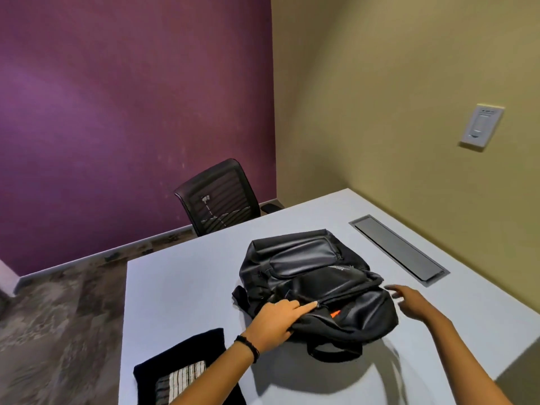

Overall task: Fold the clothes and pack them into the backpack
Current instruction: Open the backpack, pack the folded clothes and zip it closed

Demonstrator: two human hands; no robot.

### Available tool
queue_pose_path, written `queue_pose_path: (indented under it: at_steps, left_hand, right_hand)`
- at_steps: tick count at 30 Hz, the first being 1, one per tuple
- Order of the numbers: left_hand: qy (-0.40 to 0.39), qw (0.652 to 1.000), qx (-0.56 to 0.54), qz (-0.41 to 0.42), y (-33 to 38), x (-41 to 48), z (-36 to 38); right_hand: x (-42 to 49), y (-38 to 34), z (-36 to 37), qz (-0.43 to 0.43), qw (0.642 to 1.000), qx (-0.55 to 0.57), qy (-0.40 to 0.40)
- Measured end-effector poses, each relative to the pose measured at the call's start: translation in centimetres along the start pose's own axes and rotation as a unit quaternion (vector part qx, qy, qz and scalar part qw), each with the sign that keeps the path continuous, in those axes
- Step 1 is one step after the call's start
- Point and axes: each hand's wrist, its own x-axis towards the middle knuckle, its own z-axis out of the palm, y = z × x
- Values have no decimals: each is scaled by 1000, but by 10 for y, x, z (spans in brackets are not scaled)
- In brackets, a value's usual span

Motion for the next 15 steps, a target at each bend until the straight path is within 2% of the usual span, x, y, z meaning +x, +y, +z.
queue_pose_path:
  at_steps: [3,5,7,9,12,15]
  left_hand:
    - [-33,999,1,40,19,-8,22]
    - [-58,997,2,58,30,-14,35]
    - [-80,994,-1,71,39,-19,50]
    - [-102,991,-4,82,43,-25,65]
    - [-129,988,-2,85,49,-33,82]
    - [-135,987,-1,84,55,-42,90]
  right_hand:
    - [-23,2,4,10,993,-1,118]
    - [-39,-10,14,-47,987,29,153]
    - [-55,-25,31,-127,986,42,100]
    - [-73,-39,51,-184,982,43,8]
    - [-92,-52,87,-187,977,29,-95]
    - [-102,-49,123,-164,974,-27,-155]
